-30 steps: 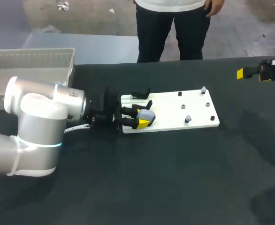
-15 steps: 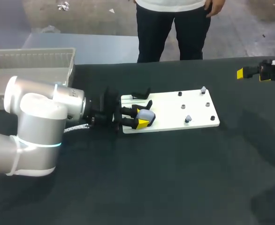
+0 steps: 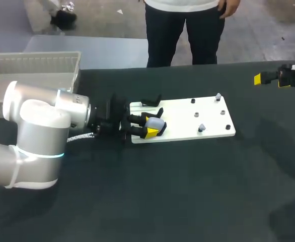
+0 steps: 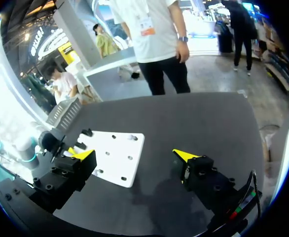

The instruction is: Pick up each earbud case from the left stands, insert the matching earbuds, close the lid, and place the case in the box.

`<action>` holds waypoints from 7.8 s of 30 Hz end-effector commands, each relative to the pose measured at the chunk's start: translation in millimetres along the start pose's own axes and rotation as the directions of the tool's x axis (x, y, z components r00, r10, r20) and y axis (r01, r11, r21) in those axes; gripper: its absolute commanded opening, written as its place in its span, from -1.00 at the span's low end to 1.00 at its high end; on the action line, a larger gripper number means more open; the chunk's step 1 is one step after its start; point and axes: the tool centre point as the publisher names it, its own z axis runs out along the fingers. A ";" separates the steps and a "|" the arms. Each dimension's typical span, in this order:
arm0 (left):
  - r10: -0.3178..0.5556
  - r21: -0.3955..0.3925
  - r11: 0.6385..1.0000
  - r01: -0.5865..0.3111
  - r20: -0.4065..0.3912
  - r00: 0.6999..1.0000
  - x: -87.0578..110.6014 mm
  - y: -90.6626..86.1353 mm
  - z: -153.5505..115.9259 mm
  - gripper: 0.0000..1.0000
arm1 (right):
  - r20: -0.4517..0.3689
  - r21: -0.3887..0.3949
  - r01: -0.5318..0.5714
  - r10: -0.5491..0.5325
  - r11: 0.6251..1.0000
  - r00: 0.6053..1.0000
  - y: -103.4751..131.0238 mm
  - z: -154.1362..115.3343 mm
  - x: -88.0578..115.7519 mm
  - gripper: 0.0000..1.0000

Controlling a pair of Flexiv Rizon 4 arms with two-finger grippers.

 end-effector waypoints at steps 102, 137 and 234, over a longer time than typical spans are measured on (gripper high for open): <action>0.055 0.057 0.995 -0.084 0.383 0.922 -122.2 2.3 23.1 -1.00 | -0.231 0.098 0.280 -0.252 0.955 0.940 102.4 57.8 3.4 1.00; 0.040 0.013 0.999 -0.048 0.376 0.926 -123.4 20.3 14.3 -1.00 | -0.467 0.273 0.329 -0.175 0.904 0.867 50.6 94.2 10.9 1.00; 0.040 0.013 0.999 -0.048 0.376 0.926 -123.4 20.3 14.3 -1.00 | -0.611 0.377 0.335 -0.040 0.863 0.791 7.7 173.5 18.3 -0.96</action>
